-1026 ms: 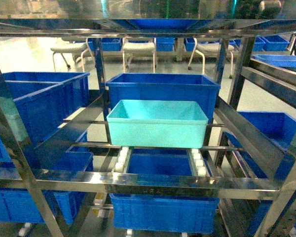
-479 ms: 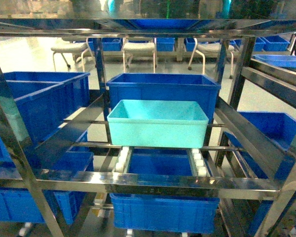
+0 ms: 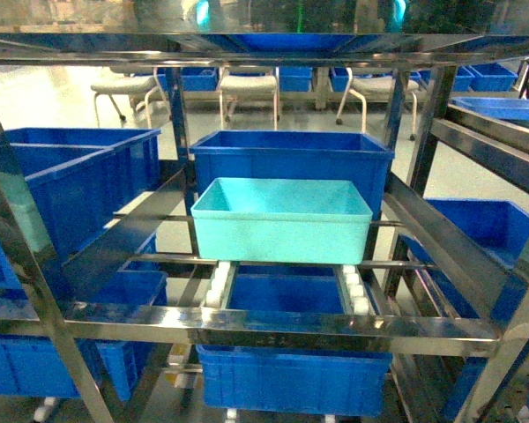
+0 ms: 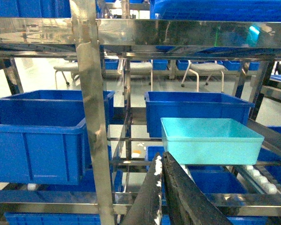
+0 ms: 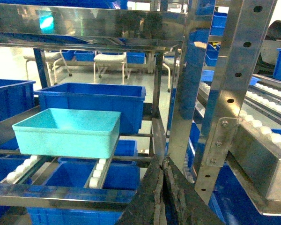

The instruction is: Organize blue bins on left shelf correctly

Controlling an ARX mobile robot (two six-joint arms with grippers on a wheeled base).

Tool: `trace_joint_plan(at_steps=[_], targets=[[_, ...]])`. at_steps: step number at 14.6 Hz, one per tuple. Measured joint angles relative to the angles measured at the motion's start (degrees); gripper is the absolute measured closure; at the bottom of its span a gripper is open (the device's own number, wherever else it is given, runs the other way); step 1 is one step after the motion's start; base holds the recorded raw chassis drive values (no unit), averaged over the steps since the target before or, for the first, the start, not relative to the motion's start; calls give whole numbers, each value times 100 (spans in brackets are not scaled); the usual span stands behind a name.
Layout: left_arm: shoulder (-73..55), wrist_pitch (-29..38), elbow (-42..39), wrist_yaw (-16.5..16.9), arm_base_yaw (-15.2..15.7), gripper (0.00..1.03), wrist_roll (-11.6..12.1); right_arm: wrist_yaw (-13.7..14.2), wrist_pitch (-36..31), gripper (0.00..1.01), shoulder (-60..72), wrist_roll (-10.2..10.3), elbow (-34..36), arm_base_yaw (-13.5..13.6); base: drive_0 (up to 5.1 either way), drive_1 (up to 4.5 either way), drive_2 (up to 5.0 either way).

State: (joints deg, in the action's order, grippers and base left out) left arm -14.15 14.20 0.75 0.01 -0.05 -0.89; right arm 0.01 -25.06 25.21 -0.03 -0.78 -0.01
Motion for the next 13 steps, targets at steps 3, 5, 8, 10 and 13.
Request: trace_joint_plan(at_steps=[3,5,8,10,13], targets=[[323,-319,0,0,0,101,2,0,577,99,-599,2,0,0,0,0,0],[789,-927,9,-2,0,101,2,-2,896,99,-918,0,0,0,0,0,0],[1355,-1473,9,-4,0,101,4,-7,1268,99,-1307,0,0,0,0,0,0],[1357,-1447,9,0,0,101,4,-4,1467,99,-1495,0,0,0,0,0,0],[1357,-1451,9,9,0,101,7,-4,2483,99,-2490,0,-13,0,0,0,0]])
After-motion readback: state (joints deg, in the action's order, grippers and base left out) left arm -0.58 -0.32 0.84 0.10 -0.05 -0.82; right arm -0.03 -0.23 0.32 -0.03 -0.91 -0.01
